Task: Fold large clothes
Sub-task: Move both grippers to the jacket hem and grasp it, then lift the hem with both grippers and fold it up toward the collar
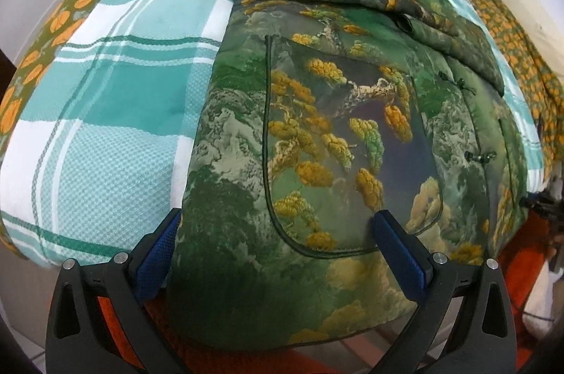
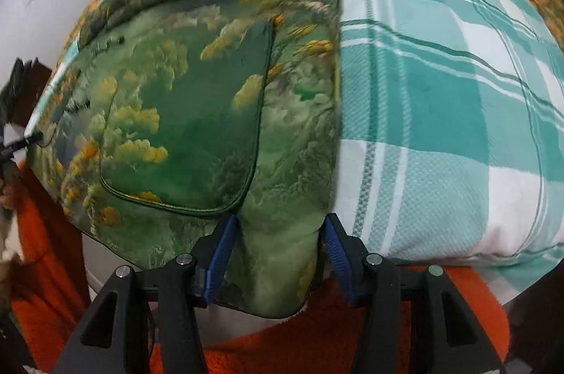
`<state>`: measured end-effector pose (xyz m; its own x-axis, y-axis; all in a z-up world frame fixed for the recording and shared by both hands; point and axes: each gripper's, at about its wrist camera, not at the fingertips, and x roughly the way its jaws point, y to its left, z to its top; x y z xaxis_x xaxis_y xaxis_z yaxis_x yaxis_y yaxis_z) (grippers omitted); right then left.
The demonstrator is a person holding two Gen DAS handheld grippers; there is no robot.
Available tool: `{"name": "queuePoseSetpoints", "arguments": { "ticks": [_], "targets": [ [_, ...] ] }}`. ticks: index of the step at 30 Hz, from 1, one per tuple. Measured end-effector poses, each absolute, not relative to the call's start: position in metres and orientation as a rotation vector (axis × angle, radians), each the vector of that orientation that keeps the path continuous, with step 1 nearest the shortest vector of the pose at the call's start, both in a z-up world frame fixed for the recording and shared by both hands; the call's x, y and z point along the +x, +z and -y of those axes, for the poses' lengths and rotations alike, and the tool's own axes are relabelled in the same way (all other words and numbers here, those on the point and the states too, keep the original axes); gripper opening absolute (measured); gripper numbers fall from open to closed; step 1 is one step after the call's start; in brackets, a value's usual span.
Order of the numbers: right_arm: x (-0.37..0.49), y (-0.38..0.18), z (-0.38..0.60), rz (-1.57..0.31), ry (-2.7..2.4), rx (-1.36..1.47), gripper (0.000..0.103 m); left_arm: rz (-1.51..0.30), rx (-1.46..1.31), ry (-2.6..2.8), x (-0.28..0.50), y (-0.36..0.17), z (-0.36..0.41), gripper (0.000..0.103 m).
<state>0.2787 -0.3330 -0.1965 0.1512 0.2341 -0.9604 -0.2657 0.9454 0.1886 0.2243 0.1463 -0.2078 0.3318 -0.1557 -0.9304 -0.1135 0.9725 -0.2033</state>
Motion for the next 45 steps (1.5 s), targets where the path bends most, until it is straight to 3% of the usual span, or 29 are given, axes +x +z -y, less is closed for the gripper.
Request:
{"name": "queuePoseSetpoints", "arguments": {
  "ticks": [10,20,27,30,31,32,33,35,38,45],
  "targets": [
    [0.276,-0.19,0.346,-1.353,0.348,0.037,0.052,-1.243,-0.256,-0.032,0.222,-0.205,-0.151,0.102],
    [0.275,-0.184,0.351,-1.33,0.369,0.112,0.052,-1.209,-0.442,-0.035,0.214,-0.194,-0.195,0.102],
    [0.274,-0.187,0.334,-1.375,0.389,0.026,0.057,-1.285,-0.277,-0.09,0.215,-0.209,-0.153,0.102],
    [0.272,-0.182,0.331,-1.383,0.405,0.013,0.055,-1.325,-0.202,-0.075,0.209,-0.209,-0.147,0.084],
    [0.271,-0.181,0.33,-1.384,0.413,0.016,0.054,-1.343,-0.204,-0.071,0.207,-0.209,-0.148,0.074],
    [0.271,-0.177,0.328,-1.383,0.421,0.012,0.045,-1.352,-0.209,-0.068,0.205,-0.207,-0.149,0.062],
    [0.27,-0.172,0.327,-1.376,0.42,-0.01,0.028,-1.355,-0.212,-0.061,0.203,-0.206,-0.151,0.056],
    [0.27,-0.166,0.329,-1.367,0.422,-0.017,0.02,-1.357,-0.219,-0.046,0.199,-0.199,-0.156,0.022],
    [0.27,-0.151,0.333,-1.339,0.436,0.042,0.013,-1.326,-0.273,-0.062,0.193,-0.183,-0.161,0.011],
    [0.26,-0.099,0.344,-1.231,0.478,0.179,0.012,-1.208,-0.357,-0.129,0.175,-0.129,-0.167,0.01]
  ]
}}
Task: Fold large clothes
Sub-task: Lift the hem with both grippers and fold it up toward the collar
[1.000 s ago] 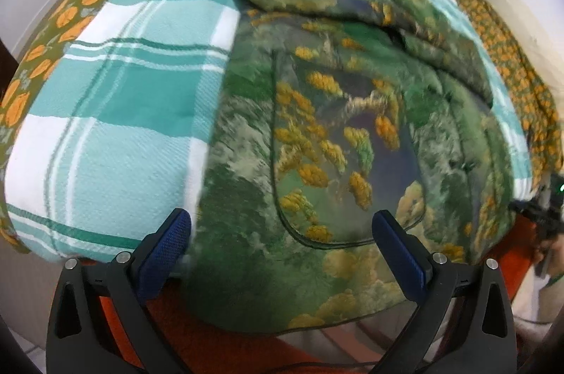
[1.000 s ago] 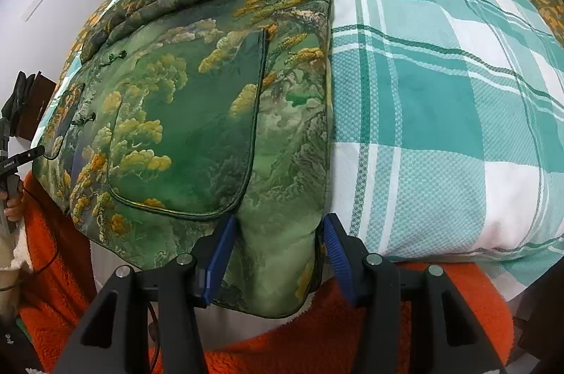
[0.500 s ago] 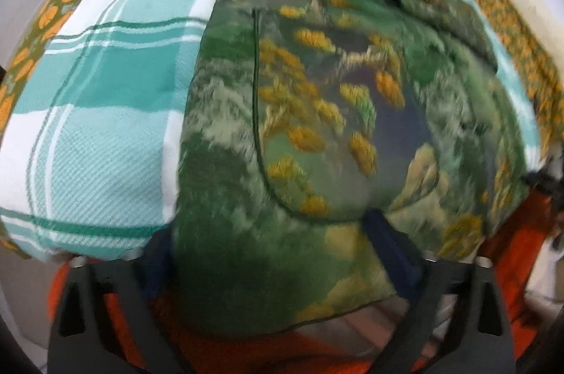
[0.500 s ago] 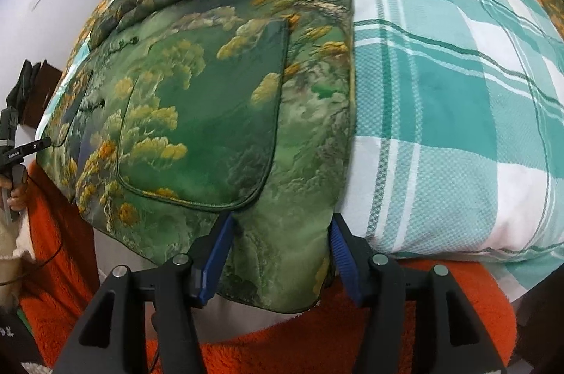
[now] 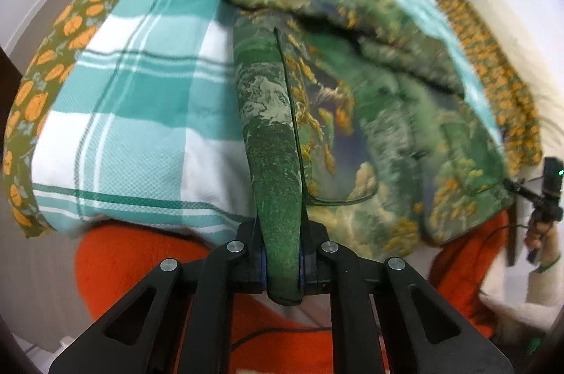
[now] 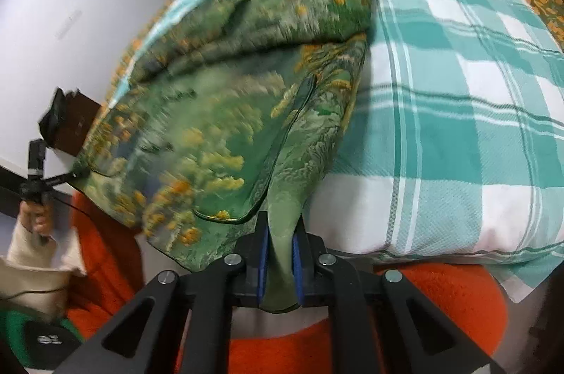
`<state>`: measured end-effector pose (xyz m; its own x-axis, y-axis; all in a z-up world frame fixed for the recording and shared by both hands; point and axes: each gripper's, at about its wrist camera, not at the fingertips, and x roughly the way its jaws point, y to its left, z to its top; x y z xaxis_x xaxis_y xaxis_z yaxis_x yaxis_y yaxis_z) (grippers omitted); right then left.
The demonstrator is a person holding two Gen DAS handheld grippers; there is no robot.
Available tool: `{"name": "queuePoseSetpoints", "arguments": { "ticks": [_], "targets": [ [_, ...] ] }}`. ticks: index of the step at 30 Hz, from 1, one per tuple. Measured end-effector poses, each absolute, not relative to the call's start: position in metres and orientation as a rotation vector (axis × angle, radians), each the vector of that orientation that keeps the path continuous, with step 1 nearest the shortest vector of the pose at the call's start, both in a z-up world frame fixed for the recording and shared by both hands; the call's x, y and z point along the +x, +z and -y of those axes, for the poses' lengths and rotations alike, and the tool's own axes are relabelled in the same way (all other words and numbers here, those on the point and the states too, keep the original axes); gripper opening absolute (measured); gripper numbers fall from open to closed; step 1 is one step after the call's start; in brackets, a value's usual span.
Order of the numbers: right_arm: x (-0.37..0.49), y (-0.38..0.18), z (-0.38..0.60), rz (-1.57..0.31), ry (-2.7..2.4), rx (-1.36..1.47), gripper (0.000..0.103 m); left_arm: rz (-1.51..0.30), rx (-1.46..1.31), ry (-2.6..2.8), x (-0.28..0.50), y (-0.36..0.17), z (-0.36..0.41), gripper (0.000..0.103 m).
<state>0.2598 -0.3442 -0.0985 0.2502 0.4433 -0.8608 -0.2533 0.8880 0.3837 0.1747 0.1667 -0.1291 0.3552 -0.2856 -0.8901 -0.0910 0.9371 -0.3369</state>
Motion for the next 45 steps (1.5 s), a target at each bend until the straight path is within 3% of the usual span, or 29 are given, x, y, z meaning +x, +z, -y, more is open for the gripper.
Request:
{"name": "queuePoseSetpoints", "arguments": {
  "ticks": [9,12,18,27,29,31,33,34,35,39,45],
  "targets": [
    [0.212,-0.058,0.364,-1.228,0.575,0.377,0.011,-1.224,-0.464,-0.158,0.118,-0.099,-0.179,0.009],
    [0.208,-0.033,0.377,-1.153,0.633,0.527,0.01,-1.136,-0.571,-0.184,0.119,-0.071,-0.199,0.009],
    [0.281,-0.008,0.384,-0.939,0.621,0.613,0.01,-0.909,-0.661,-0.205,0.213,-0.03,-0.23,0.01],
    [0.438,-0.1,0.371,-0.903,0.402,0.688,0.01,-0.934,-0.656,-0.044,0.364,-0.106,-0.225,0.013],
    [0.452,-0.12,0.369,-0.913,0.37,0.719,0.014,-0.956,-0.67,-0.017,0.377,-0.127,-0.225,0.021],
    [0.462,-0.142,0.368,-0.93,0.326,0.766,0.024,-0.984,-0.687,0.005,0.38,-0.138,-0.225,0.028],
    [0.466,-0.152,0.373,-0.951,0.302,0.83,0.063,-0.965,-0.725,-0.029,0.375,-0.136,-0.227,0.047],
    [0.467,-0.154,0.379,-0.951,0.302,0.886,0.071,-0.936,-0.734,-0.043,0.369,-0.131,-0.231,0.07],
    [0.466,-0.154,0.384,-0.931,0.314,0.938,0.08,-0.897,-0.726,-0.041,0.36,-0.124,-0.235,0.084],
    [0.462,-0.13,0.397,-0.849,0.356,0.904,0.081,-0.86,-0.633,-0.057,0.339,-0.11,-0.25,0.091],
    [0.46,-0.106,0.347,-0.938,0.398,0.378,0.081,-1.109,-0.304,-0.153,0.346,-0.154,-0.211,0.089]
  ]
}}
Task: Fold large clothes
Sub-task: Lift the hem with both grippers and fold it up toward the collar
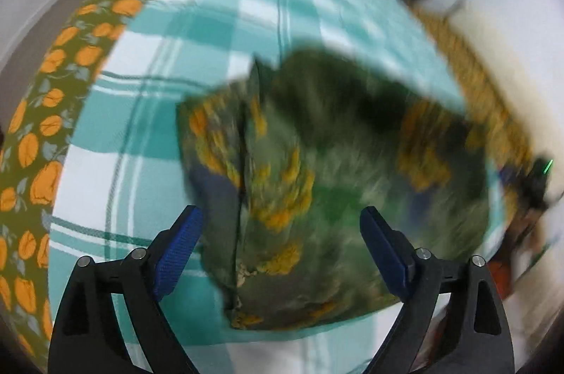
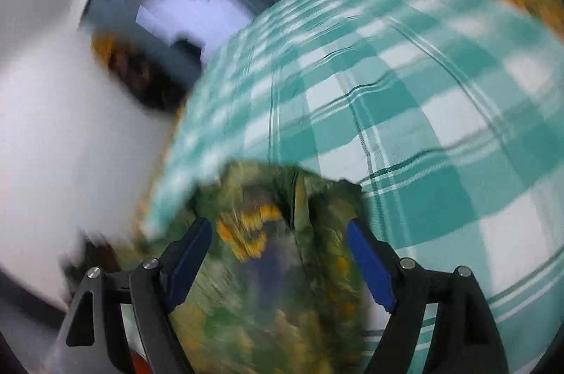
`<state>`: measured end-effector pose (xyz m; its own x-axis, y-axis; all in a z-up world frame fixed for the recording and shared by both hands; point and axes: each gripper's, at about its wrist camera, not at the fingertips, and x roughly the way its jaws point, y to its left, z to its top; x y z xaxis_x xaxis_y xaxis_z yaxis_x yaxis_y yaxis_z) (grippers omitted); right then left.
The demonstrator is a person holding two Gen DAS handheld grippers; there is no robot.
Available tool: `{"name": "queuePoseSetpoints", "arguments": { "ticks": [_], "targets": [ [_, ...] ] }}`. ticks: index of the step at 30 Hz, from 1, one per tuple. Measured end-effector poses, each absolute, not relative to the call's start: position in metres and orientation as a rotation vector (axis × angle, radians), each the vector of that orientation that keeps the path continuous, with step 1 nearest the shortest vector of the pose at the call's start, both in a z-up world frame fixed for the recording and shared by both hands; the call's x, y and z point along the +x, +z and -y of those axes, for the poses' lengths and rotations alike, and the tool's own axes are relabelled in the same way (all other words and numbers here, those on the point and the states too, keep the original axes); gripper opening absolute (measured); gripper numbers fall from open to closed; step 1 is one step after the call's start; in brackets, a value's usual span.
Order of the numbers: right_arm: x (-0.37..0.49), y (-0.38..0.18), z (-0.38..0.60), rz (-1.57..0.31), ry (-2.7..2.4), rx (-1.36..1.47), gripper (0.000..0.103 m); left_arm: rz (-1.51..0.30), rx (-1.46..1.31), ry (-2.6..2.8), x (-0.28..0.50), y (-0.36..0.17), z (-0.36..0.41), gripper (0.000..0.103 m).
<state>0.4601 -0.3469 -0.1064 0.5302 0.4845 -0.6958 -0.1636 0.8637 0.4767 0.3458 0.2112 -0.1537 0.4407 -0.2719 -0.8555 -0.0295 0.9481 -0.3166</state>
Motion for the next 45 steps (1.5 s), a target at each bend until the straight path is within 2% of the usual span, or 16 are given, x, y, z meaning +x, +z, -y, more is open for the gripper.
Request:
{"name": "queuePoseSetpoints", "arguments": {
  "ticks": [3,5,6,7,8,9,10,11,16,19,23,26,31,33,36,45],
  "targets": [
    [0.469,-0.119,0.308,-1.005,0.368,0.201,0.081,-1.106,-0.238,-0.115,0.37,-0.165,-0.186,0.082],
    [0.475,-0.125,0.291,-1.007,0.335,0.158,0.081,-1.11,-0.274,-0.094,0.385,-0.169,-0.177,0.072],
    [0.476,-0.128,0.285,-1.009,0.329,0.132,0.081,-1.12,-0.287,-0.068,0.392,-0.172,-0.173,0.061],
    [0.478,-0.131,0.274,-1.016,0.313,0.081,0.081,-1.13,-0.272,-0.031,0.397,-0.173,-0.168,0.015],
    [0.48,-0.135,0.267,-1.025,0.293,0.036,0.075,-1.15,-0.23,0.015,0.402,-0.175,-0.164,0.008],
    [0.479,-0.136,0.257,-1.028,0.268,-0.02,0.047,-1.153,-0.222,0.028,0.403,-0.174,-0.164,0.007],
    [0.477,-0.133,0.254,-1.022,0.242,-0.058,0.027,-1.14,-0.219,0.037,0.401,-0.169,-0.166,0.006],
    [0.473,-0.128,0.25,-1.01,0.214,-0.09,0.014,-1.122,-0.218,0.047,0.398,-0.162,-0.168,0.006],
    [0.466,-0.07,0.245,-0.842,0.198,-0.151,0.013,-0.941,-0.282,0.087,0.386,-0.105,-0.194,0.006],
    [0.483,-0.033,0.246,-0.733,0.163,-0.136,0.012,-0.809,-0.225,0.125,0.393,-0.074,-0.192,0.006],
    [0.511,-0.013,0.237,-0.622,0.102,-0.156,0.012,-0.698,-0.037,0.254,0.413,-0.082,-0.171,0.006],
    [0.53,-0.046,0.23,-0.652,0.065,-0.214,0.012,-0.76,-0.052,0.301,0.428,-0.133,-0.177,0.006],
    [0.539,-0.151,0.238,-0.848,0.038,-0.211,0.012,-0.854,-0.116,0.309,0.418,-0.225,-0.183,0.009],
    [0.535,-0.182,0.244,-0.878,0.05,-0.193,0.013,-0.827,-0.094,0.311,0.412,-0.233,-0.175,0.01],
    [0.528,-0.2,0.243,-0.862,0.044,-0.19,0.016,-0.809,-0.109,0.308,0.41,-0.239,-0.176,0.011],
    [0.529,-0.208,0.239,-0.87,0.038,-0.181,0.017,-0.787,-0.149,0.284,0.408,-0.241,-0.18,0.011]
  ]
}}
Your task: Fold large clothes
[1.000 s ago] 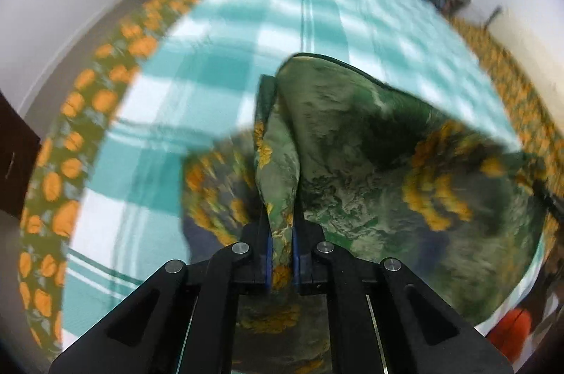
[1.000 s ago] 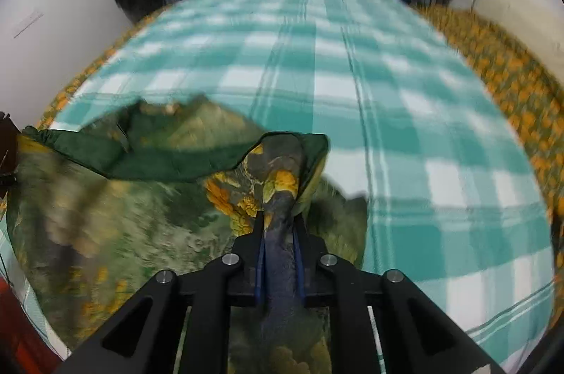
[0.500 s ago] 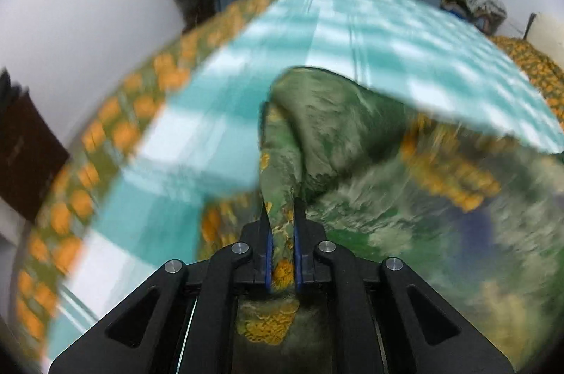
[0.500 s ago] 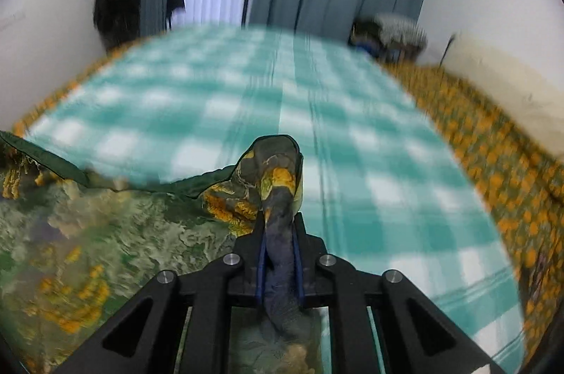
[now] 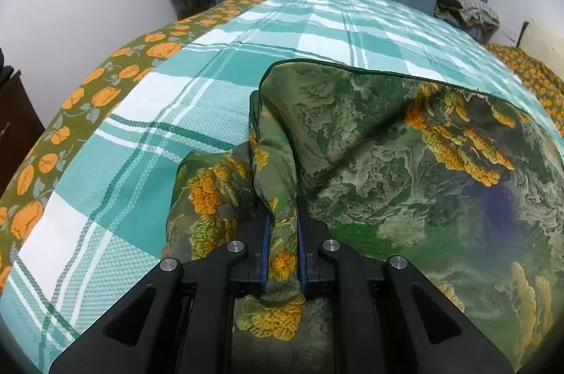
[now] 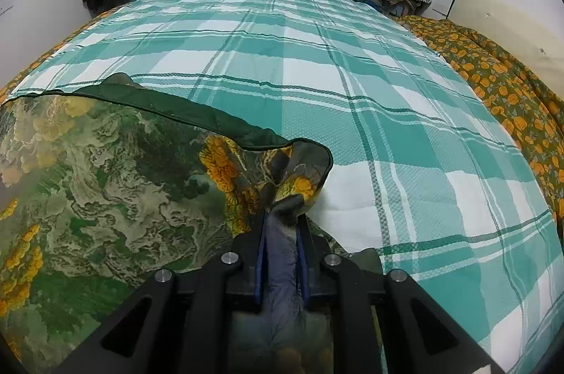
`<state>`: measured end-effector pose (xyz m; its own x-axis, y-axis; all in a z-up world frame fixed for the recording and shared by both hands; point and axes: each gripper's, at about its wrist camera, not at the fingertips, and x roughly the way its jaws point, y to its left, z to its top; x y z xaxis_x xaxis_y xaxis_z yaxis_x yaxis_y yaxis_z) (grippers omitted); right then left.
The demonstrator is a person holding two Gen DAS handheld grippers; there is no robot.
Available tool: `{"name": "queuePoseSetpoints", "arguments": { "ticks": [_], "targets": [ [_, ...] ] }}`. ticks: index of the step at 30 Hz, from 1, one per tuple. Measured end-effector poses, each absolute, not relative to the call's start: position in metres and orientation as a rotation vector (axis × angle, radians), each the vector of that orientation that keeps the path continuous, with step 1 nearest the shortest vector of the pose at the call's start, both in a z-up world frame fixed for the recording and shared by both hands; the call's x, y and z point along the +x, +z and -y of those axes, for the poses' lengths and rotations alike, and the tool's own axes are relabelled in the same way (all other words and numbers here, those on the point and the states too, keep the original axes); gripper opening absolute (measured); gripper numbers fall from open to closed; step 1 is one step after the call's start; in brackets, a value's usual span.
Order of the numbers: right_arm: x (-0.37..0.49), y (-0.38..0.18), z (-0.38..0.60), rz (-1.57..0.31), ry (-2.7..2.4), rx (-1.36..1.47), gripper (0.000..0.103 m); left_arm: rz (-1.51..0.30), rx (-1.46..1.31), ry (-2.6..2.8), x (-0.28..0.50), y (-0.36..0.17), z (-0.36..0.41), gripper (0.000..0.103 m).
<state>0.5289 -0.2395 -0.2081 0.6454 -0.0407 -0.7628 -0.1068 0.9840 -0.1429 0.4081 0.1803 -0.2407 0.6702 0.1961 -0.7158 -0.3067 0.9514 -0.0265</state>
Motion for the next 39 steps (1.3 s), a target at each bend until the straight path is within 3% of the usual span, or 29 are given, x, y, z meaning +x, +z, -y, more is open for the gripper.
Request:
{"name": "queuePoseSetpoints", "arguments": {
  "ticks": [6,9,11,14,19,22,27,30,39],
  "targets": [
    [0.529,-0.204,0.245,-0.852,0.048,-0.151,0.018,-0.783,-0.151,0.274,0.404,-0.237,-0.179,0.012],
    [0.526,-0.198,0.258,-0.86,0.084,-0.079,0.019,-0.801,-0.155,0.264,0.399,-0.226,-0.18,0.018],
    [0.525,-0.189,0.27,-0.891,0.119,-0.017,0.021,-0.819,-0.152,0.264,0.392,-0.213,-0.183,0.033],
    [0.514,-0.162,0.29,-0.878,0.11,0.025,0.053,-0.795,-0.141,0.285,0.379,-0.185,-0.184,0.056],
    [0.491,-0.114,0.293,-0.756,0.16,0.024,0.055,-0.71,-0.108,0.222,0.393,-0.14,-0.168,0.072],
    [0.498,-0.112,0.271,-0.811,0.298,0.065,0.055,-0.726,-0.073,0.178,0.428,-0.141,-0.155,0.082],
    [0.525,-0.165,0.241,-0.977,0.267,0.015,0.055,-0.85,-0.123,0.267,0.464,-0.198,-0.176,0.08],
    [0.528,-0.186,0.257,-0.952,0.257,0.14,0.055,-0.855,-0.271,0.247,0.448,-0.234,-0.201,0.08],
    [0.53,-0.206,0.284,-0.893,0.337,0.362,0.055,-0.831,-0.323,0.224,0.447,-0.233,-0.205,0.08]
  ]
}}
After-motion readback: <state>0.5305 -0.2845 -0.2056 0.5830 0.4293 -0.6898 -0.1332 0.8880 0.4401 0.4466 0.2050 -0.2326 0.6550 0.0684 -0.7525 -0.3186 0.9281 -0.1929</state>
